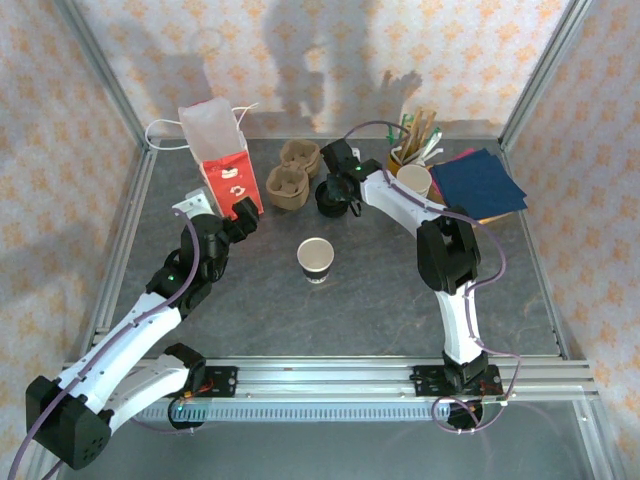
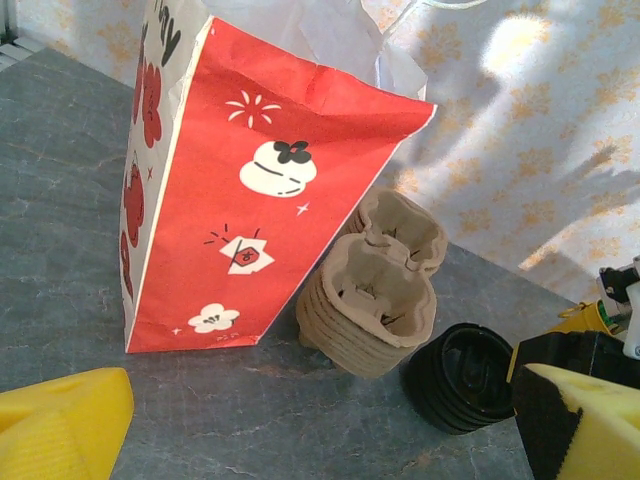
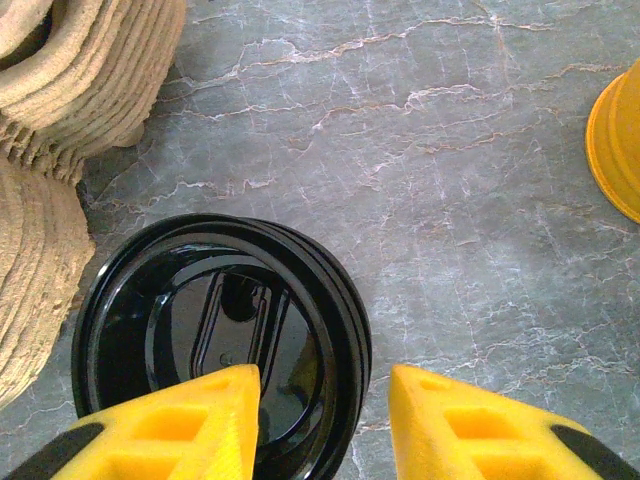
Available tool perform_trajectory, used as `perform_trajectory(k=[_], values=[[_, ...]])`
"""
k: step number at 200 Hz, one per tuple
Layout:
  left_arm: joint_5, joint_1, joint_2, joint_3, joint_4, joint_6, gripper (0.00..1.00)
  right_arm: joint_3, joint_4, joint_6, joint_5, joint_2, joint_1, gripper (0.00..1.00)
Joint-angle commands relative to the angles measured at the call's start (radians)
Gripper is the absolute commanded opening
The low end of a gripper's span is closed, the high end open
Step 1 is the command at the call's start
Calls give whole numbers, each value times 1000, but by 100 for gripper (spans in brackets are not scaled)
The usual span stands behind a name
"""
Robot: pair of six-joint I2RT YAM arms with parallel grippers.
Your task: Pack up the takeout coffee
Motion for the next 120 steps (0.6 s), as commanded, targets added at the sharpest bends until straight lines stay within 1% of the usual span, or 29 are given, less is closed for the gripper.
perform_trajectory(k=[1,44,56,83,102,120], values=[[-8,7,-20,-19,-10,1,99,34,-11,6,1,17,-5,37],[-10,6,-22,-22,-10,-1,99,51,-17,3,-7,37,-7,33],[-11,6,-20,-22,-10,-1,99,58,-23,3,-4,39,-7,29],[-9,6,-20,-25,-6,-1,99,64,-18,-3,-5,38,-7,26],[-7,6,-17,-24,-5,-2,99,70,-24,-2,0,46,-9,26],[-7,6,-13,-29,5,-2,99,78,-35,-1,10,53,-10,30]])
